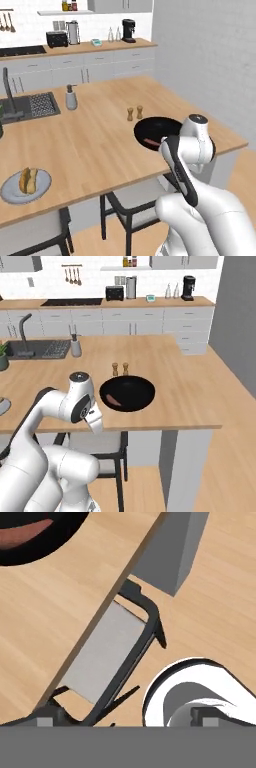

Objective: Place one bun and one sausage from the bowl on each plate.

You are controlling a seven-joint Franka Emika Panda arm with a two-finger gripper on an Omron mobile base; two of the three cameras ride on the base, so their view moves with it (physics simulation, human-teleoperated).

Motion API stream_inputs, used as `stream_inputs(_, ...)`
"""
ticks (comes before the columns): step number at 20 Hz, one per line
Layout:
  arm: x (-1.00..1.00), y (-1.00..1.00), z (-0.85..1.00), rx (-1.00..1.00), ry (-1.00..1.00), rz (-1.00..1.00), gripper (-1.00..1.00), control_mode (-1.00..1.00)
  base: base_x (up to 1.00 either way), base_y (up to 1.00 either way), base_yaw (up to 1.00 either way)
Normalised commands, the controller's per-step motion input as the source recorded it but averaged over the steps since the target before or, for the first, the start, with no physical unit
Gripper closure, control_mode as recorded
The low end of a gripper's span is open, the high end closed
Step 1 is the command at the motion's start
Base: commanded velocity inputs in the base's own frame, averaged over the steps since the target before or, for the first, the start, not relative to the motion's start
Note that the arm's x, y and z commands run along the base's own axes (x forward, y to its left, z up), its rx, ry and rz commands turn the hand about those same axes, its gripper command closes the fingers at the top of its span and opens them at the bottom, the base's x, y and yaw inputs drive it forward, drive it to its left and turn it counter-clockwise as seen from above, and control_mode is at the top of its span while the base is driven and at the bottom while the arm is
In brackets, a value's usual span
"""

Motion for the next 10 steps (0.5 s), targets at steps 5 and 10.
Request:
stream_inputs(5, 0.0, 0.0, 0.0, 0.0, 0.0, 0.0, -1.0, 1.0, 0.57, -0.97, 0.16)
stream_inputs(10, 0.0, 0.0, 0.0, 0.0, 0.0, 0.0, -1.0, 1.0, 0.99, -0.83, 0.32)
